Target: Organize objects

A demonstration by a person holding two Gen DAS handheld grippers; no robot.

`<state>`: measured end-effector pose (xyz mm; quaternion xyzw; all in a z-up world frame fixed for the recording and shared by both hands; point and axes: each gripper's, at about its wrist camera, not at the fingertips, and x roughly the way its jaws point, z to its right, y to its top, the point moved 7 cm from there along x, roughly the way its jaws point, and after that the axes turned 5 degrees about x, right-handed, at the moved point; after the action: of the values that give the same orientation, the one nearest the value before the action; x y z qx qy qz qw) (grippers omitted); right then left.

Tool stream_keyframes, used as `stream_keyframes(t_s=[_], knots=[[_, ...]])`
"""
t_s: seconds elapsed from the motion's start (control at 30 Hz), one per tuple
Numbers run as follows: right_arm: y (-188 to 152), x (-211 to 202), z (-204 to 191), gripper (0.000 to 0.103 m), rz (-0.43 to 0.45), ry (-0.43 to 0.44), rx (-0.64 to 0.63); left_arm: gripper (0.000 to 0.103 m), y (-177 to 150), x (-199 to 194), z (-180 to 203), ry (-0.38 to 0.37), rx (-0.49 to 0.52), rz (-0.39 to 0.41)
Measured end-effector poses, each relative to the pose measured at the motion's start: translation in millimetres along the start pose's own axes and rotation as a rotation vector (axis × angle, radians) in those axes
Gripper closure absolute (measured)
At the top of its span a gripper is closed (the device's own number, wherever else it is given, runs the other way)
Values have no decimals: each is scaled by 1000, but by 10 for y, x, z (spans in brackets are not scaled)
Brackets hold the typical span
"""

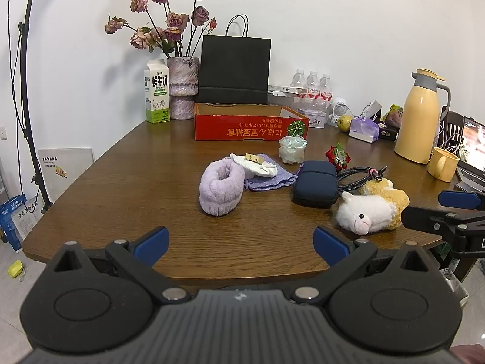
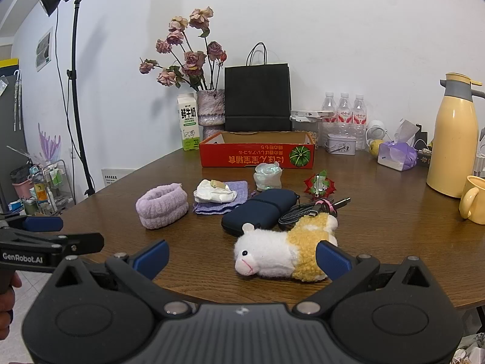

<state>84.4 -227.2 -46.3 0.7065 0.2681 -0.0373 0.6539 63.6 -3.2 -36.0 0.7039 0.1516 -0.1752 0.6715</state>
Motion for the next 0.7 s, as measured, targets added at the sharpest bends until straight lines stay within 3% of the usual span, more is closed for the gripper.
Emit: stream_keyframes(t_s=[0.7], knots=[[-1,-1,-2,0,0,-1,0,0,-13,15,-11,-2,-5,-4]])
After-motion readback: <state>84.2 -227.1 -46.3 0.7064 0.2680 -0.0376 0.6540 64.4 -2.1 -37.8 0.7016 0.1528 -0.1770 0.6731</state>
